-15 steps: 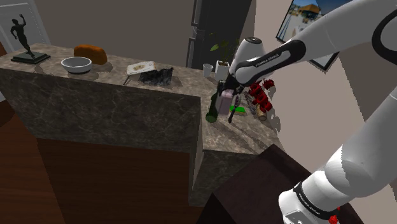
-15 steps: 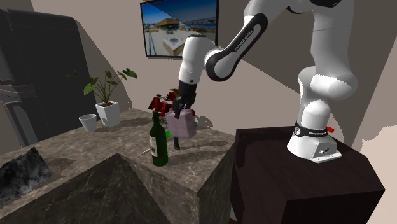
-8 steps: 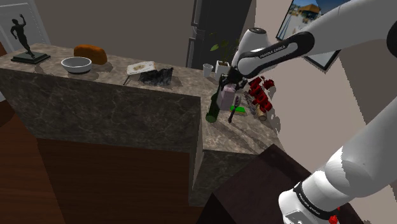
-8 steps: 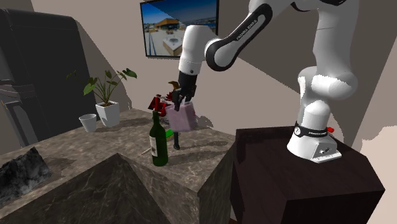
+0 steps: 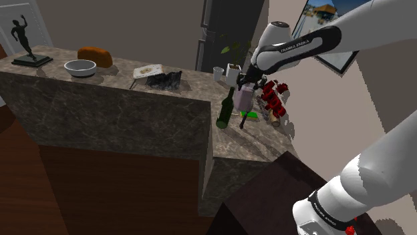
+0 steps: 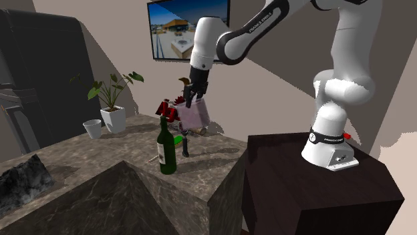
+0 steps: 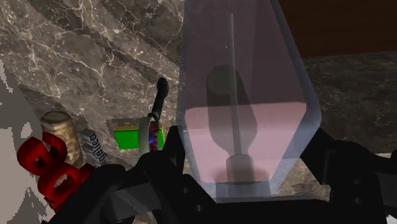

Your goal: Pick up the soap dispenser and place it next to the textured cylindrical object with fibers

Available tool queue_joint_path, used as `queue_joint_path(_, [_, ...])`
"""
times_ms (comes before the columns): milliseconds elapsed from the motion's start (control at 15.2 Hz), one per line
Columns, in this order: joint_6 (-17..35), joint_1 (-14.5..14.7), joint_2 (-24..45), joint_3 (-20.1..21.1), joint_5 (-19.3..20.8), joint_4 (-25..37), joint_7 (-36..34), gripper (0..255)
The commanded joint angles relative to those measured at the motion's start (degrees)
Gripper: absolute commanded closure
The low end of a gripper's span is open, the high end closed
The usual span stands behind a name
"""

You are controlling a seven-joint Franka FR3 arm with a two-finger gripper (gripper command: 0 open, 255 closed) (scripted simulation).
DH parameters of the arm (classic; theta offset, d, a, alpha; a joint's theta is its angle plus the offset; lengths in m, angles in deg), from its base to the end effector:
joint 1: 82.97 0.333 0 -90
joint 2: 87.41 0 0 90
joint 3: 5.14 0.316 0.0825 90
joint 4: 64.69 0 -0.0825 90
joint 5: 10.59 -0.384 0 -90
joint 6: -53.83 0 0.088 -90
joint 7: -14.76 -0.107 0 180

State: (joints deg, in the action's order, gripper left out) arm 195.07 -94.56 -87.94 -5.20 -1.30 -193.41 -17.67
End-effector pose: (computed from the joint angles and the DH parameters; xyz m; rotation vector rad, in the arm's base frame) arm 0.5311 -0.1092 0.3928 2.8847 -0.9791 0.3740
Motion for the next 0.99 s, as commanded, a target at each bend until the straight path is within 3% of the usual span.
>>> queue_joint_path(0, [0.5,-1.2,-0.8,-1.3,-0.8,-0.9,3.2,255])
queue_joint_path(924, [1.9,-10.2,-0.5,-12.0,-8.4,-0.8,28.3,255])
